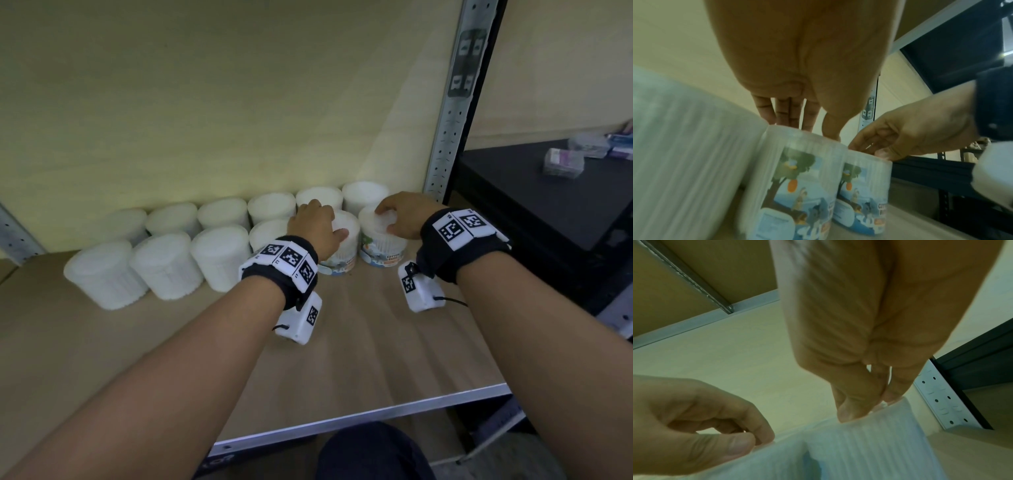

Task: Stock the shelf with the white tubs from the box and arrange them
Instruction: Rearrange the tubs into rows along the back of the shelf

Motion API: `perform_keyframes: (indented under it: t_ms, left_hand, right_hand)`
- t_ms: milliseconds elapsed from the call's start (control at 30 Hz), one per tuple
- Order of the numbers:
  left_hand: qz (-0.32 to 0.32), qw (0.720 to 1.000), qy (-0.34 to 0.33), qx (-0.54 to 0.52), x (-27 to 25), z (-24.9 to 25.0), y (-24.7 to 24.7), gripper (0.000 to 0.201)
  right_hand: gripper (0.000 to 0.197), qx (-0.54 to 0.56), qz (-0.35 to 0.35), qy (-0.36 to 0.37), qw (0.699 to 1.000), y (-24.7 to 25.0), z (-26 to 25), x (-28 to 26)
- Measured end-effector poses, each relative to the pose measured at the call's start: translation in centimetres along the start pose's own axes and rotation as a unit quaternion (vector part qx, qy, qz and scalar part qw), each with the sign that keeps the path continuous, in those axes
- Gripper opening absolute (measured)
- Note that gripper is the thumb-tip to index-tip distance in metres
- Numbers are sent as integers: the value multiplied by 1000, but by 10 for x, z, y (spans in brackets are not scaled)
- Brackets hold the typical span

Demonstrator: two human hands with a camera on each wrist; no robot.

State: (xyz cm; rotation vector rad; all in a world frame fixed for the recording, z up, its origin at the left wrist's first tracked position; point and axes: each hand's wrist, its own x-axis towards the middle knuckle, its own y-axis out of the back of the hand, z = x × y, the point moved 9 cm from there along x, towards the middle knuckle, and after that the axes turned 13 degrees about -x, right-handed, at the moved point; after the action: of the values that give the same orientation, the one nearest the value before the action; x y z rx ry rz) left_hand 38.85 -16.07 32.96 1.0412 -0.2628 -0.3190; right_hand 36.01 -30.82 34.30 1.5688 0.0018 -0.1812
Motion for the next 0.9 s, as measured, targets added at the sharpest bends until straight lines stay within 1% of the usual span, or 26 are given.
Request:
perform_keyframes:
  t_ms: [200, 333, 700, 900]
  left_hand:
    - [-54, 998, -6, -42, 0, 2, 1, 47]
    - [-76, 996, -20, -40, 0, 4, 4, 47]
    - [-90, 995, -40, -20, -3, 8, 7, 47]
    - [-99, 993, -51, -29, -22, 14, 3, 49]
  right_hand:
    - [47, 11, 3, 0, 1000, -1, 0, -1]
    - [47, 7, 2, 0, 1000, -2, 1, 0]
    - [48, -12, -13, 1, 1000, -1, 0, -5]
    - [49, -13, -18, 7, 1000, -5, 4, -25]
